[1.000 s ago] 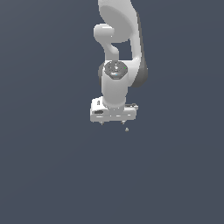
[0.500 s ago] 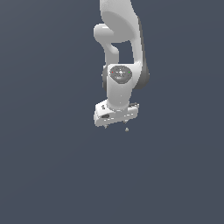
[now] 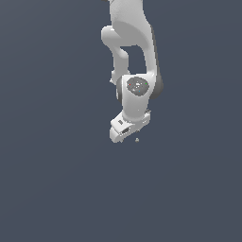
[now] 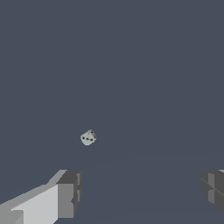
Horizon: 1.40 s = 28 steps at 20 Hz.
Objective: Pick up the object and move it to a goal position.
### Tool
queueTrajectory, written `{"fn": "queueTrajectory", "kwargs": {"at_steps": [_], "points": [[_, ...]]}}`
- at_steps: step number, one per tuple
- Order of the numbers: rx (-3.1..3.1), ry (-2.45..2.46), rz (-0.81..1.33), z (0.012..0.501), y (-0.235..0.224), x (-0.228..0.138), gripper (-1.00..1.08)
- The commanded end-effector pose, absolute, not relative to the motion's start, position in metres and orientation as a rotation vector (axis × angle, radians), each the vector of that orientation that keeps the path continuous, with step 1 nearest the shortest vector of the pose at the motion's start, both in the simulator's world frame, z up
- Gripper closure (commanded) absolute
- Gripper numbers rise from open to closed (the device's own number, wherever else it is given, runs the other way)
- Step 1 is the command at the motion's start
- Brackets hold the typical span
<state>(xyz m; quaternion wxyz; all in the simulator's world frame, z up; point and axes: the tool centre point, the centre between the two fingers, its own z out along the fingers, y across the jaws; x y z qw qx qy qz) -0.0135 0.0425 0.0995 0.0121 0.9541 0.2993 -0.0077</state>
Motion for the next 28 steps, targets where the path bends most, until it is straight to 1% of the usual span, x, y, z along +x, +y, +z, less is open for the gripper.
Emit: {"fn": "queueTrajectory", "kwargs": {"at_steps": [1, 9, 15, 28], "points": [[2.935, 1.059, -0.023, 0.093, 0.049, -0.016, -0.92], [2.785, 1.429, -0.014, 0.074, 0.071, -0.026, -0.92], [2.69, 1.614, -0.006, 0.065, 0.082, -0.031, -0.92], [2.627, 1.723, -0.001, 0.058, 0.089, -0.035, -0.92]]}}
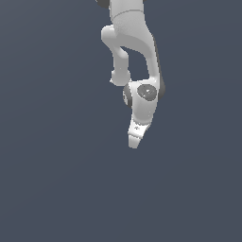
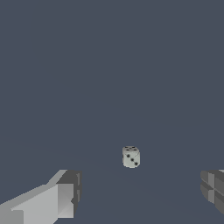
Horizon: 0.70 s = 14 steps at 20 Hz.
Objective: Pick up the object and move it to a goal position.
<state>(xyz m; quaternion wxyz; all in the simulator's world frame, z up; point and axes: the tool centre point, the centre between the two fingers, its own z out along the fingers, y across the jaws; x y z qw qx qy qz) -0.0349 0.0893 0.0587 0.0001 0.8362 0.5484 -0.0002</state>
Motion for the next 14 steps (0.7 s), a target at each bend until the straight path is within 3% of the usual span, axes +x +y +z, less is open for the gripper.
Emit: {"fn": "queueTrajectory", "kwargs": {"at_steps": [1, 14], "points": [[2.627, 1.723, -0.001, 0.056, 0.089, -0.035, -0.92], [2.622, 1.73, -0.001, 0.01, 0.089, -0.036, -0.92]]}}
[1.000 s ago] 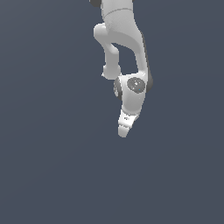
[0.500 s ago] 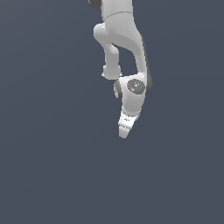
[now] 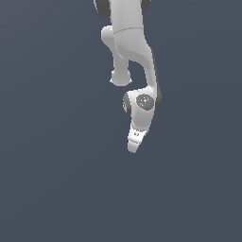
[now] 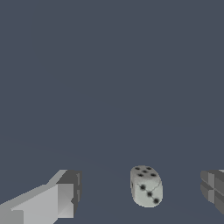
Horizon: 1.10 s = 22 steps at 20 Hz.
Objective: Pick up the object and move it to a goal position.
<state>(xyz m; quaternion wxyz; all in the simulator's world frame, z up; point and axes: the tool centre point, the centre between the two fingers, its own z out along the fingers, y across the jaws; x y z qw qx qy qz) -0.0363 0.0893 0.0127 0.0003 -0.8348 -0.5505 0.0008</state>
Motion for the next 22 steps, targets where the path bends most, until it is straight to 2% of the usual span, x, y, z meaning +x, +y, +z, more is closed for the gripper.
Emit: {"fn": "queueTrajectory", "kwargs": {"at_steps": [1, 2, 3, 15, 22], "points": [[-2.623, -1.73, 0.001, 0.009, 0.089, -0.035, -0.92], [-2.623, -1.73, 0.001, 0.009, 0.089, -0.035, -0.92], [-2.623, -1.73, 0.001, 0.009, 0.089, -0.035, 1.08], [-2.622, -1.732, 0.0, 0.011, 0.09, -0.035, 1.08], [-2.622, -1.732, 0.0, 0.034, 0.081, -0.032, 1.08]]}}
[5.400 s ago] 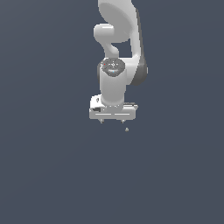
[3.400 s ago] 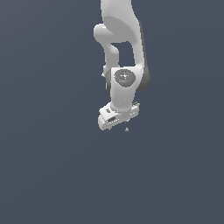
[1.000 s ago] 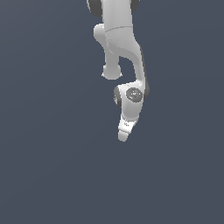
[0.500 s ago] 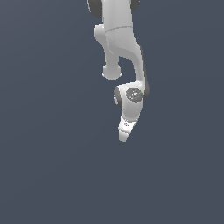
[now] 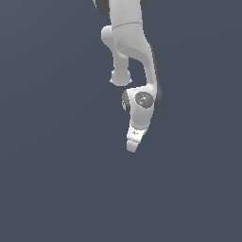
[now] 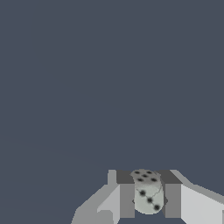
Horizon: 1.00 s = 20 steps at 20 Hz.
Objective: Pick up the object and move it to a goal position.
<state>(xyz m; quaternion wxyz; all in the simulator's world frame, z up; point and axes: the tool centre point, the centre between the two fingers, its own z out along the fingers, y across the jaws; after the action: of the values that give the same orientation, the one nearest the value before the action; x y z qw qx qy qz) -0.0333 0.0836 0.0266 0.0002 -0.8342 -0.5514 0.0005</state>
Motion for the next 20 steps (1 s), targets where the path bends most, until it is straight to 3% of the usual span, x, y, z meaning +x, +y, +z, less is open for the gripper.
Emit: {"fn": "queueTrajectory", "kwargs": {"at_steps": [1, 20], "points": [[-2.622, -1.732, 0.0, 0.04, 0.079, -0.031, 1.08], [-2.618, -1.733, -0.002, 0.228, 0.01, 0.001, 1.08]]}}
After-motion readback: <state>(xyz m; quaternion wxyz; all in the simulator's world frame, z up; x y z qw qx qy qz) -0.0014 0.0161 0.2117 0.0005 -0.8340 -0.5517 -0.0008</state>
